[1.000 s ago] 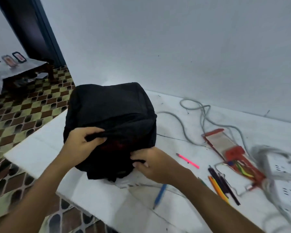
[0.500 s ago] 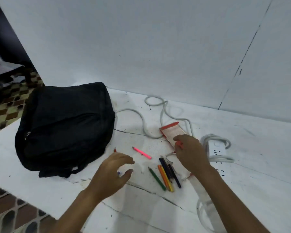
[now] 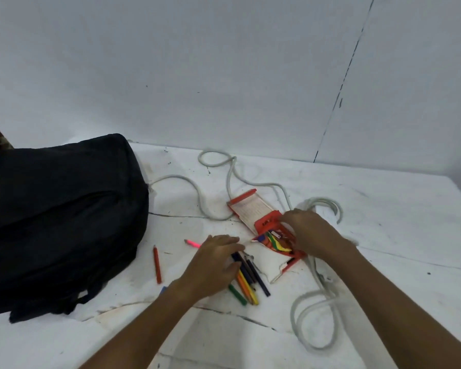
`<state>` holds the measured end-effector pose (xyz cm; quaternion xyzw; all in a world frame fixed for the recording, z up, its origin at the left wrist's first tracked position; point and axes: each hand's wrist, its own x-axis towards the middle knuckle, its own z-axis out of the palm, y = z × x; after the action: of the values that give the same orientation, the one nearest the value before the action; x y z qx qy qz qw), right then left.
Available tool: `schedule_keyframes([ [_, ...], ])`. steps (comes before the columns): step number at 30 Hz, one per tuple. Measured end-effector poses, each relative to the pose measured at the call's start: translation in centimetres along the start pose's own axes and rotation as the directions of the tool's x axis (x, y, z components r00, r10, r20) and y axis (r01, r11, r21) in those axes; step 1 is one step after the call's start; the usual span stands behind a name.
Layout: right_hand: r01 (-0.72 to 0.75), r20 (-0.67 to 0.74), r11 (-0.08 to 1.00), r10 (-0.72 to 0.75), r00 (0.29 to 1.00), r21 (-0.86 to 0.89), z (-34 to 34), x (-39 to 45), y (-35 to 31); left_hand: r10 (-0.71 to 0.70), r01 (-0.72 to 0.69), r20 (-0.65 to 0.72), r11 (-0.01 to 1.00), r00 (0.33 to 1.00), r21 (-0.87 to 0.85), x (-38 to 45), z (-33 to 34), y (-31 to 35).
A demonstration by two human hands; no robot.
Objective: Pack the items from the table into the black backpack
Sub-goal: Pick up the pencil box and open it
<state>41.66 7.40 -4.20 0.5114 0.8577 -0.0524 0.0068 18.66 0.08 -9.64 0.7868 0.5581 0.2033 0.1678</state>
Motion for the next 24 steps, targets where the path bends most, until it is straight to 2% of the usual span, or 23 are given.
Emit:
schedule_keyframes([
  [5, 0.022, -0.138, 1.0, -0.021, 0.99, 0.003, -0.6, -0.3, 1.6, 0.061, -0.061, -0.025, 0.998, 0.998, 0.012, 1.2, 0.7, 0.2],
  [10, -0.104, -0.331, 0.992, 0.075, 0.941, -0.071, -0.7, -0.6, -1.5, 0.125, -0.121, -0.104, 0.991, 0.987, 0.051, 1.1, 1.1, -0.7],
  [11, -0.118, -0.338, 0.993, 0.104, 0.935, -0.019, -0.5, -0.7, -2.5, 0.14, -0.133, -0.127, 0.989, 0.982, 0.064, 0.8, 1.0, -0.9],
  [12, -0.132, -0.306, 0.989, 0.146, 0.941, 0.067, -0.3, -0.6, -3.3, 0.152, -0.143, -0.14, 0.987, 0.978, 0.074, 0.6, 0.8, -1.1],
  [13, -0.179, -0.203, 0.97, 0.211, 0.956, 0.166, 0.0, -0.4, -3.8, 0.164, -0.154, -0.136, 0.985, 0.977, 0.082, 0.4, 0.6, -1.3],
  [15, -0.256, -0.041, 0.944, 0.27, 0.962, 0.209, 1.4, 0.1, -4.2, 0.16, -0.154, -0.103, 0.986, 0.982, 0.063, 0.1, 0.0, -1.6],
  [18, -0.267, -0.062, 0.956, 0.276, 0.959, 0.118, 3.0, 0.7, -4.1, 0.133, -0.134, -0.128, 0.991, 0.983, 0.002, 0.5, -0.7, -1.5],
  [21, -0.288, -0.037, 0.948, 0.295, 0.955, 0.135, 2.6, 0.9, -4.1, 0.086, -0.09, -0.155, 0.996, 0.984, -0.02, 2.4, -1.1, -0.7],
  [24, -0.35, 0.028, 0.924, 0.35, 0.936, 0.155, 1.4, 0.6, -3.7, 0.066, -0.05, -0.081, 0.98, 0.995, 0.195, 5.3, -0.6, -0.1],
])
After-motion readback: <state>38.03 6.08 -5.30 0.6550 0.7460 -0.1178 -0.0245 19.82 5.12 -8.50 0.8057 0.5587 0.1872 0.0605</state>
